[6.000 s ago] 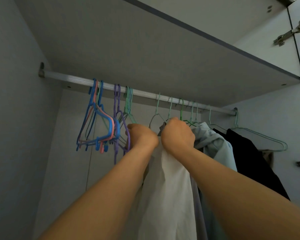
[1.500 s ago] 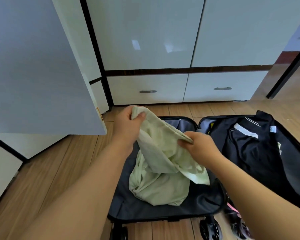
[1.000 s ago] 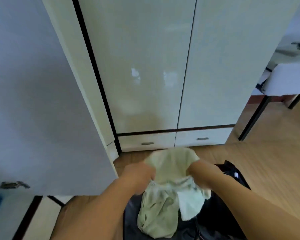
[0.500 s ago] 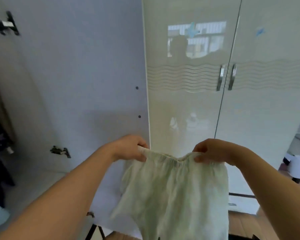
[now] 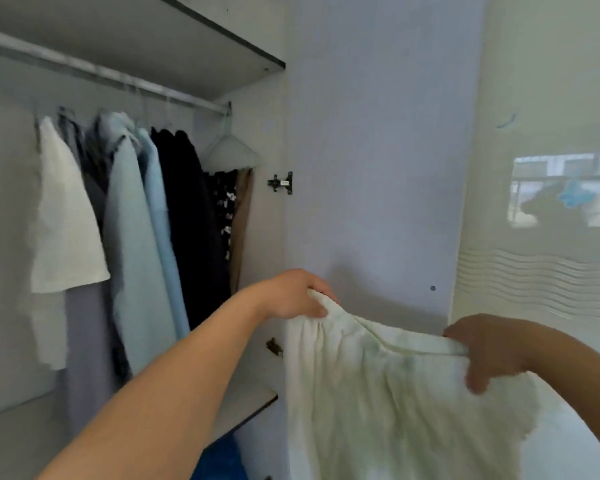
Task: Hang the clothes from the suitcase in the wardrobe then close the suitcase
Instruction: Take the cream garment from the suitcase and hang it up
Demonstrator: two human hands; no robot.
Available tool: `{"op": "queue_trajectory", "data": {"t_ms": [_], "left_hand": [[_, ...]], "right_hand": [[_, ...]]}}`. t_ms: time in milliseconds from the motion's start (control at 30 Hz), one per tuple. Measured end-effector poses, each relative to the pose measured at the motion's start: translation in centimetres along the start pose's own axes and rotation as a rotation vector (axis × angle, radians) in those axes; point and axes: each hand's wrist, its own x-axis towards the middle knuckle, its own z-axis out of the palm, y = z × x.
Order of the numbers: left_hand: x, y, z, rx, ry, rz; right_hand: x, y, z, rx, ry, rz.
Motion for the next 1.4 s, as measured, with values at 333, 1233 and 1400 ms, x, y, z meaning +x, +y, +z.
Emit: {"op": "queue_trajectory", "data": {"t_ms": [333,1233,1400], "left_hand": [[-4.5,-4.5,-10.6,-0.046,0.022,-0.115],[-12.4,-22.2,-35.9,0.947,1.090,-0.966],[-13.2,-23.9,-37.3,0.924,1.115,-0.967]], "right_hand": [[3.8,-12.5,-7.0,1.195,0.352,-0.176],[10.5,-42.0,-17.2,1.219,0.334,-0.396],[11.5,-42.3,-17.2,1.204,0.346,-0.391]]}}
